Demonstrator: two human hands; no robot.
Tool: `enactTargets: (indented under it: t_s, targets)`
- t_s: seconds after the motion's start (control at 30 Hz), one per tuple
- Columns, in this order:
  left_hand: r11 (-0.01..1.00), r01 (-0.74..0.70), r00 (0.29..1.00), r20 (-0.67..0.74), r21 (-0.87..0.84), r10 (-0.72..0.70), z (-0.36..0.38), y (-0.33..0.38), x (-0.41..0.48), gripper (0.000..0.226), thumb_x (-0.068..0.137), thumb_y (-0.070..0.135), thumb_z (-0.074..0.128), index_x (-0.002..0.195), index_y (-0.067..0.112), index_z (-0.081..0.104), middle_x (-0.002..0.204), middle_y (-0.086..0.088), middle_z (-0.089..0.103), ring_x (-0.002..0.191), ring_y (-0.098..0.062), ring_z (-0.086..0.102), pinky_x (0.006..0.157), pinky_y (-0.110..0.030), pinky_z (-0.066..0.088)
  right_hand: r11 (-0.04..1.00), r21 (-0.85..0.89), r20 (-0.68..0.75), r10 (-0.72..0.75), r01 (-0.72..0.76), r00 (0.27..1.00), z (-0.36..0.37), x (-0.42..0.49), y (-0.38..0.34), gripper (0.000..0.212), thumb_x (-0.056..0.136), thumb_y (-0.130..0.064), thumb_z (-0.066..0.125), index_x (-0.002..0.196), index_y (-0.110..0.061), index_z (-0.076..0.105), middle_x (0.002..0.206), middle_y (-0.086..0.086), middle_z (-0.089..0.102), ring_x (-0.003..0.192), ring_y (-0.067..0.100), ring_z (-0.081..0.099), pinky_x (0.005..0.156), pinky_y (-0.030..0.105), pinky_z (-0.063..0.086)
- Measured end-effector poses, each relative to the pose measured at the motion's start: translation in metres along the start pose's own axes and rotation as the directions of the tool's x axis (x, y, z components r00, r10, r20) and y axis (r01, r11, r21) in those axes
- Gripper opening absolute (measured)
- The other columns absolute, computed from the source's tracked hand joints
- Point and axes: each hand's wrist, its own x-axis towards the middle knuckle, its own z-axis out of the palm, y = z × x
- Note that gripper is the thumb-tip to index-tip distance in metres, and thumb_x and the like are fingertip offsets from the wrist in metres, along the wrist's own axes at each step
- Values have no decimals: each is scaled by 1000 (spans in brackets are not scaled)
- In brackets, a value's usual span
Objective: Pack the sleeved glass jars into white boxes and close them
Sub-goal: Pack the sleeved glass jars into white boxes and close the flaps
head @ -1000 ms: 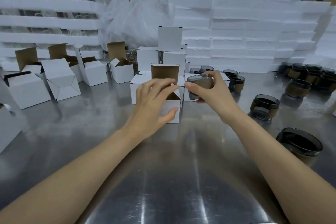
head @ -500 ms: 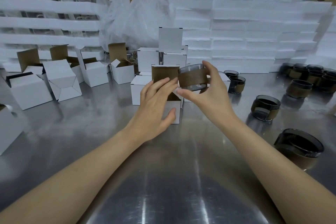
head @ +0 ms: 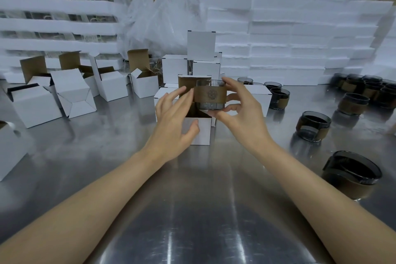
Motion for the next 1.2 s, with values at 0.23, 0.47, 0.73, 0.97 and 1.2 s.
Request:
enactTargets:
  t_s: [0.23, 0.47, 0.73, 0.97, 1.2]
  targets:
    - [1000, -4, 1000, 3, 15, 4, 3, 0, -1, 62, 84, 20, 56, 141, 2, 42, 144, -6, 45, 139, -13, 20, 113, -30, 10, 1000, 5, -1, 25, -25, 1000, 0, -1, 4, 68, 74, -16, 82, 133, -22, 49, 119, -10, 56, 99, -1, 54, 78, 14, 50]
    - [1000, -4, 1000, 8, -20, 4, 2, 3, -1, 65, 84, 30, 49, 145, 13, 35, 152, 1, 34, 143, -12, 13, 116, -35, 10, 984, -25, -48, -180, 179, 982, 3, -7, -10, 70, 70, -2, 81, 130, -22, 51, 119, 6, 40, 114, 14, 49, 97, 30, 49]
    - [994, -107, 994, 20, 4, 107, 4, 0, -2, 41, 83, 30, 47, 122, 23, 60, 142, 2, 44, 140, -14, 16, 112, -41, 14, 948, -148, 11, -283, 281, 959, 9, -11, -22, 71, 64, 2, 81, 130, -9, 55, 114, 2, 36, 111, 20, 45, 96, 39, 45]
    - [996, -87, 996, 4, -19, 88, 5, 0, -1, 41, 81, 29, 46, 121, 29, 53, 139, 7, 42, 137, -15, 20, 111, -42, 16, 932, -152, 26, -329, 329, 944, 10, -10, -19, 69, 64, 0, 83, 126, -14, 55, 115, 2, 37, 112, 20, 45, 97, 31, 45]
    - [998, -3, 1000, -8, 58, 3, 1, 1, 0, 54, 91, 36, 42, 139, 11, 47, 151, 1, 37, 139, -15, 21, 113, -32, 12, 991, -63, 0, -122, 122, 993, -2, -2, -9, 65, 67, -11, 86, 122, -11, 51, 119, -1, 51, 112, 9, 52, 95, 26, 46]
